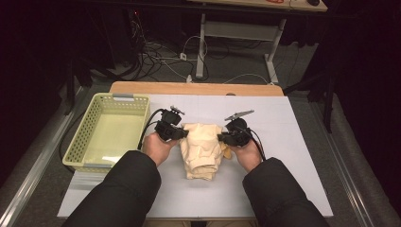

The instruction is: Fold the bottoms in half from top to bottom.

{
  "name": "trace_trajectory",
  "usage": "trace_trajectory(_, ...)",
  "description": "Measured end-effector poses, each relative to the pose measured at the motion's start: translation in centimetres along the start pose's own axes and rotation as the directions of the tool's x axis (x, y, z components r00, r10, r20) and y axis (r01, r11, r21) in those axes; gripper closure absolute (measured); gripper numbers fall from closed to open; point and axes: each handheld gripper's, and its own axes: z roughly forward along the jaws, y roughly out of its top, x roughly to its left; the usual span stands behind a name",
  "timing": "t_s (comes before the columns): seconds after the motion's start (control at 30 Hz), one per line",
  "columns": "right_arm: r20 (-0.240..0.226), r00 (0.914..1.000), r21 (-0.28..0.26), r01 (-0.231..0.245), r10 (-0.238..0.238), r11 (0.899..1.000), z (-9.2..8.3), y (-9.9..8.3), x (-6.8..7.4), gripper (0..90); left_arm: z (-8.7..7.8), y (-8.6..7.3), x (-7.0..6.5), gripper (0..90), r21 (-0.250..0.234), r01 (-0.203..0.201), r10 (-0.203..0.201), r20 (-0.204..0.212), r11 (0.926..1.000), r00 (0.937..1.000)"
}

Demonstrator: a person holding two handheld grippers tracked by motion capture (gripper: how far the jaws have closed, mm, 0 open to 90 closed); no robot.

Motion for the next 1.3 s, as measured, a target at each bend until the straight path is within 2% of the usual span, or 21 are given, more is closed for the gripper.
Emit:
trace_trajectory(0.23, 0.0, 0.9999, 0.022, -0.013, 0.013, 1.0, 1.1, -0.2, -0.2, 79.0, 0.7, -0.1, 0.7, 75.8, 0.025, 0.029, -0.029, 0.019, 0.9993, 0.9994)
trace_trajectory(0.33, 0.01, 0.9999, 0.02, -0.013, 0.013, 1.0, 0.9, -0.2, -0.2, 74.5, 0.4, -0.1, 0.7, 69.9, 0.027, 0.029, -0.029, 0.015, 0.9992, 0.9995)
trace_trajectory(0.4, 0.016, 0.9998, 0.013, -0.014, 0.014, 1.0, 0.5, -0.2, -0.2, 72.2, 0.1, -0.2, 0.6, 62.7, 0.024, 0.026, -0.026, 0.014, 0.9994, 0.9996)
trace_trajectory(0.53, 0.01, 0.9998, -0.014, -0.015, 0.015, 1.0, -0.6, -0.3, -0.2, 71.6, -0.5, -0.4, 0.2, 55.9, 0.014, 0.0, 0.0, -0.001, 0.9999, 1.0)
trace_trajectory(0.6, -0.005, 1.0, -0.026, -0.005, 0.004, 1.0, -1.2, -0.4, 0.0, 74.7, -0.9, -0.5, -0.1, 53.9, 0.009, -0.013, 0.013, 0.001, 0.9999, 0.9999)
trace_trajectory(0.67, -0.022, 0.9996, -0.028, 0.015, -0.016, 1.0, -1.8, -0.5, 0.5, 78.2, -1.4, -0.9, -0.6, 53.8, 0.005, -0.038, 0.038, 0.034, 0.9993, 0.9987)
trace_trajectory(0.73, -0.033, 0.9991, -0.027, 0.025, -0.025, 0.999, -2.0, -0.5, 0.7, 79.8, -1.5, -1.1, -0.8, 53.8, 0.003, -0.048, 0.048, 0.043, 0.9988, 0.9979)
trace_trajectory(0.8, -0.061, 0.9968, -0.021, 0.05, -0.051, 0.999, -2.4, -0.8, 1.4, 82.6, -1.9, -1.8, -1.5, 51.7, -0.009, -0.074, 0.075, 0.074, 0.9972, 0.9944)
trace_trajectory(0.83, -0.07, 0.9958, -0.022, 0.058, -0.06, 0.998, -2.5, -1.0, 1.6, 82.9, -1.9, -1.8, -1.5, 51.6, -0.009, -0.074, 0.075, 0.074, 0.9972, 0.9944)
trace_trajectory(0.9, -0.083, 0.9941, -0.021, 0.068, -0.07, 0.997, -2.6, -1.3, 2.0, 83.0, -2.2, -2.4, -2.2, 50.1, -0.011, -0.115, 0.115, 0.069, 0.9933, 0.9909)
trace_trajectory(0.97, -0.097, 0.9923, -0.019, 0.075, -0.077, 0.997, -2.6, -1.7, 2.2, 83.0, -2.3, -2.6, -2.4, 50.0, -0.014, -0.121, 0.122, 0.072, 0.9925, 0.9899)
trace_trajectory(1.13, -0.121, 0.9888, -0.013, 0.086, -0.087, 0.996, -2.4, -2.8, 2.7, 82.9, -2.3, -3.7, -3.6, 50.0, -0.023, -0.162, 0.163, 0.088, 0.9866, 0.9827)
trace_trajectory(1.3, -0.129, 0.9866, -0.008, 0.099, -0.1, 0.995, -2.2, -3.7, 3.3, 81.1, -1.5, -4.7, -3.7, 50.0, 0.004, -0.173, 0.172, 0.088, 0.9849, 0.9811)
